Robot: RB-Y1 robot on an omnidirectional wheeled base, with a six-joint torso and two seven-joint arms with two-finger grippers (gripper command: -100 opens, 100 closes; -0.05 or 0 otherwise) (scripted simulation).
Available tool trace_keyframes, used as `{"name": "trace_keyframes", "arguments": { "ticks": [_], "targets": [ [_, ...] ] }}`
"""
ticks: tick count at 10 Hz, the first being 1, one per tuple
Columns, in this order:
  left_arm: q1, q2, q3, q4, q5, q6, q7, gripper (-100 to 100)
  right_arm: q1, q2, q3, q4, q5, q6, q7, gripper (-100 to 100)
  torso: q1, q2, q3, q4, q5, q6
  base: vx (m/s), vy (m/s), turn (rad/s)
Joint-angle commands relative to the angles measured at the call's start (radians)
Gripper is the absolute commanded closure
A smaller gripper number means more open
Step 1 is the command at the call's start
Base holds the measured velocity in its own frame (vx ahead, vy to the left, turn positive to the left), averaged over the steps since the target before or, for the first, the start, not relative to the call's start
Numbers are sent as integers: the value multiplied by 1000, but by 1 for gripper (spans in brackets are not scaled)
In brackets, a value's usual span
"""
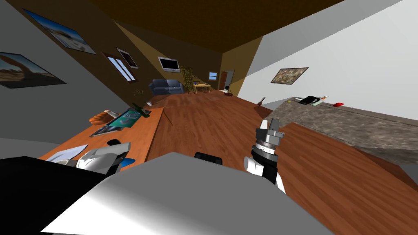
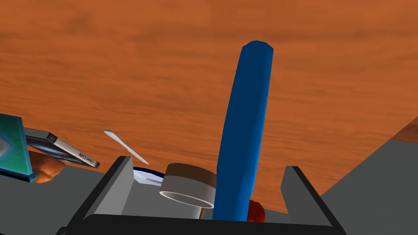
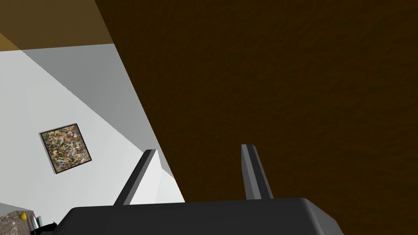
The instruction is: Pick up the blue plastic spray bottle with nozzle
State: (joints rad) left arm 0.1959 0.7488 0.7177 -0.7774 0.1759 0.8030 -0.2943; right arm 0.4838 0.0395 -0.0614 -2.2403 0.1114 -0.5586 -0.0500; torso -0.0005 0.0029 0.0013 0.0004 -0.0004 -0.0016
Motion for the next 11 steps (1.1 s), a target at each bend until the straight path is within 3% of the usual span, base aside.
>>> {"name": "trace_keyframes", "arguments": {
  "ticks": [1, 2, 3, 4, 5, 9, 10, 11],
  "targets": [
    [-18, -19, 38, 4, -27, -13, -50, -100, 0, 0, 0, 0, 0, 0, 0, 0, 0, 0, 0, 0, 0, 0, 77, 1, 182],
    [-18, -19, 38, 4, -27, -13, -55, -100, 0, 0, 0, 0, 0, 0, 0, 0, 0, 0, 0, 0, 0, -1, 65, -11, 82],
    [-33, -36, 72, 8, -50, -25, -97, -100, 0, 0, 0, 0, 0, 0, 0, 0, -1, 1, 0, 0, 0, 0, 81, 0, 174],
    [-25, -28, 55, 6, -38, -18, -72, -100, 0, 0, 0, 0, 0, 0, 0, 0, 0, 0, 0, 0, 0, -1, 41, -2, 48],
    [-26, -29, 58, 6, -40, -19, -79, 100, 0, 0, 0, 0, 0, 0, 0, 0, 0, 2, 1, 0, 0, 0, 7, -1, -9],
    [-26, -29, 57, 6, -40, -20, -78, 100, 0, 0, 0, 0, 0, 0, 0, 0, 0, 5, 3, 1, 0, 0, 1, 0, 0],
    [-26, -29, 57, 6, -40, -19, -78, 0, 0, 0, 0, 0, 0, 0, 0, 0, 0, 5, 3, 1, 0, 0, 0, 0, 0],
    [-3, -3, 7, 0, -4, -1, -28, 100, 0, 0, 0, 0, 0, 0, 0, 0, 0, 5, 3, 1, 0, 0, -105, -8, -305]
  ]
}}
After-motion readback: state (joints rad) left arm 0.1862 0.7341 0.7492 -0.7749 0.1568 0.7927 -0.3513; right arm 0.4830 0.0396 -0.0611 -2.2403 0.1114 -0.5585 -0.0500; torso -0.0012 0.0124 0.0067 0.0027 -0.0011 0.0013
